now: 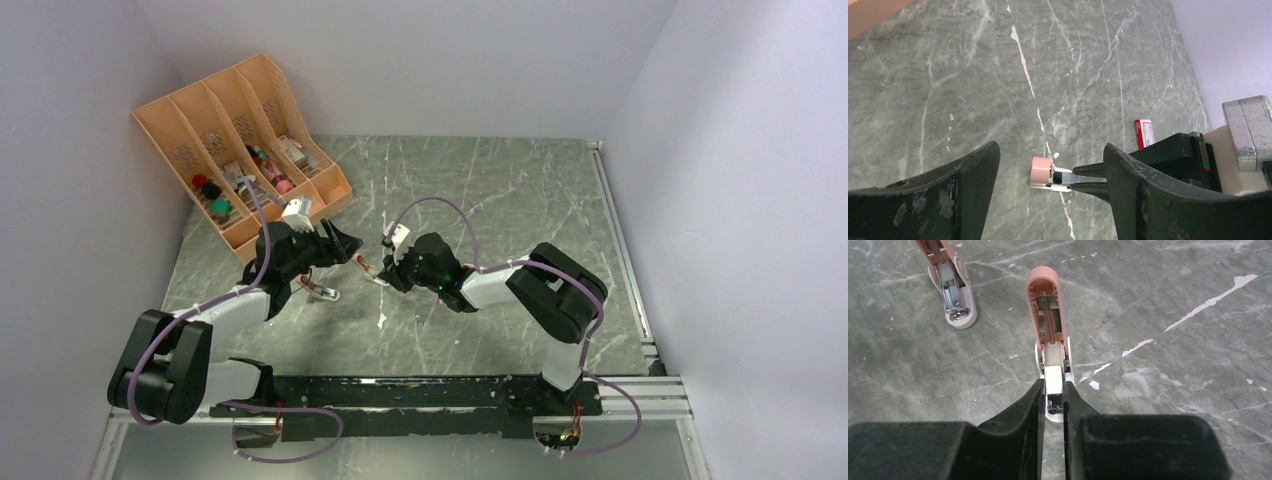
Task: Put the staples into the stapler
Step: Install the staple into the stapler.
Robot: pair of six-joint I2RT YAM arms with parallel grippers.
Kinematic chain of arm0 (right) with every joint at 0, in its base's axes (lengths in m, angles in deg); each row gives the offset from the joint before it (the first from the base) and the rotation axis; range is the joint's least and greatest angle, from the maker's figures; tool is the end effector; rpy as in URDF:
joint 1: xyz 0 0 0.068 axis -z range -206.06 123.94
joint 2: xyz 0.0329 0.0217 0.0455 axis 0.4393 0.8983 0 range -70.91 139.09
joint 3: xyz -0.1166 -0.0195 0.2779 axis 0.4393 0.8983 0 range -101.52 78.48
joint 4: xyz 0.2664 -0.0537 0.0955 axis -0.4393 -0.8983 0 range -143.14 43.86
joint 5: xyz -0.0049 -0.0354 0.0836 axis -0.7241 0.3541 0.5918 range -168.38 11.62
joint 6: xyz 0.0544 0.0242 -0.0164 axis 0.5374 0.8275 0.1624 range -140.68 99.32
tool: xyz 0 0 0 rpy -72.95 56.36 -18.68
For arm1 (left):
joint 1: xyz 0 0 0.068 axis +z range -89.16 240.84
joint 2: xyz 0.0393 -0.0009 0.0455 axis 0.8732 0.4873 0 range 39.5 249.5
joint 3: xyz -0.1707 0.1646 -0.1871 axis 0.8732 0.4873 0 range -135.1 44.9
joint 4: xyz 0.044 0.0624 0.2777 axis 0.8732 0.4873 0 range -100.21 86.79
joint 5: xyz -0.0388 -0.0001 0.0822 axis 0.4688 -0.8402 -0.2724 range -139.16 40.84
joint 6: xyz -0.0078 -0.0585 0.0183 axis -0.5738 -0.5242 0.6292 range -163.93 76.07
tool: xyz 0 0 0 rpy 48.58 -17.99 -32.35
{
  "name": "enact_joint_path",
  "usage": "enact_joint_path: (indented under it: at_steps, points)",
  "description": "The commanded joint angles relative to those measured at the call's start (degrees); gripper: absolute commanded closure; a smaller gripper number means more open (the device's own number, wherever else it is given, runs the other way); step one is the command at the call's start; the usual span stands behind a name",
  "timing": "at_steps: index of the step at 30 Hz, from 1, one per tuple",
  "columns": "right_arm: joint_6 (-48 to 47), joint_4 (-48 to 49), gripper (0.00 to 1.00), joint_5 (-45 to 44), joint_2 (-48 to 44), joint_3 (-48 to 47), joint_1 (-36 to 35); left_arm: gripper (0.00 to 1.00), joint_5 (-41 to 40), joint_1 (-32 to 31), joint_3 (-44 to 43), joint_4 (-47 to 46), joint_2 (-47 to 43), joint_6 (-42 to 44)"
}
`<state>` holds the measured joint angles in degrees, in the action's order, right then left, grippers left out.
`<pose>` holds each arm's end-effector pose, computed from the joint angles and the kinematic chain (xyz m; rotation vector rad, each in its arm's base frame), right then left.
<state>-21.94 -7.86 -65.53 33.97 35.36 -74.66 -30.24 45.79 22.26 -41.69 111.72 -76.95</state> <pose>0.2483 0.2973 0.1378 -0.9983 1.7898 0.7489 0.2521 -0.0835 0.1878 -0.0721 1.9656 -0.8739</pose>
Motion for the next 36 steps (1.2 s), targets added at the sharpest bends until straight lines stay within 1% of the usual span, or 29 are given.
enact_joint_path:
  at_steps: [1, 24, 36]
  points:
    - [0.2, -0.2, 0.88, -0.8, 1.1, -1.3, -0.2, 0.20, 1.3, 0.5, 0.2, -2.1, 0.2, 0.7]
    - [0.0, -1.2, 0.89, -1.6, 1.9, -1.7, -0.2, 0.20, 1.3, 0.5, 0.0, -2.0, 0.3, 1.0]
    - [-1.3, -4.2, 0.89, -2.0, 1.6, -1.7, -0.2, 0.20, 1.4, 0.5, 0.1, -2.1, 0.1, 1.1]
